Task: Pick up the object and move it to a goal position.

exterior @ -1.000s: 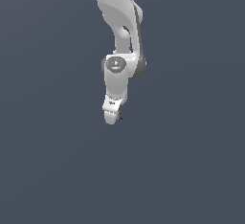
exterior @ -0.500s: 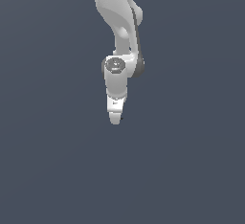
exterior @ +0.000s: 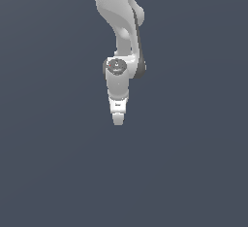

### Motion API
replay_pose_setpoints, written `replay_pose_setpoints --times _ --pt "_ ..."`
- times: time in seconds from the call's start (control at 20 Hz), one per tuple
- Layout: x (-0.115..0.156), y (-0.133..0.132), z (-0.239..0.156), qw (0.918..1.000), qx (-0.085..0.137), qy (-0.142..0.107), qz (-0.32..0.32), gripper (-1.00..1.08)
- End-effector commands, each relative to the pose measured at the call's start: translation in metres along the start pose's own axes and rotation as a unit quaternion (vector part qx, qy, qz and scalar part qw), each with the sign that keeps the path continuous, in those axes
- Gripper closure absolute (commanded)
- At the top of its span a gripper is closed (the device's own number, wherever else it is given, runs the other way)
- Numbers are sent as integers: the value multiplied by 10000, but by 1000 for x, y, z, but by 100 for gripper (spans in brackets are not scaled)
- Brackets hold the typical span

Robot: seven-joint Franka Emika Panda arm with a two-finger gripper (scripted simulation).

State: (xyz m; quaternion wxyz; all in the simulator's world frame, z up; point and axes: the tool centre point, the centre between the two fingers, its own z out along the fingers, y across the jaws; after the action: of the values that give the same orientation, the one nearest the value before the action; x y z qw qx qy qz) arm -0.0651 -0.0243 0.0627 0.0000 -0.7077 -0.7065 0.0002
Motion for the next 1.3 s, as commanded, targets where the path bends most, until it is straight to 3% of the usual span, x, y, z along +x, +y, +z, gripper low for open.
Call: replay_pose_setpoints --times 0.0,0.85,0.9,1.25 --pt "0 0 0 10000 -1 0 -1 -92" --pt "0 -1 50 10000 0 -1 -28 -92" --pt "0 -1 50 10000 0 -1 -28 108" --pt "0 -1 50 10000 0 -1 -28 108"
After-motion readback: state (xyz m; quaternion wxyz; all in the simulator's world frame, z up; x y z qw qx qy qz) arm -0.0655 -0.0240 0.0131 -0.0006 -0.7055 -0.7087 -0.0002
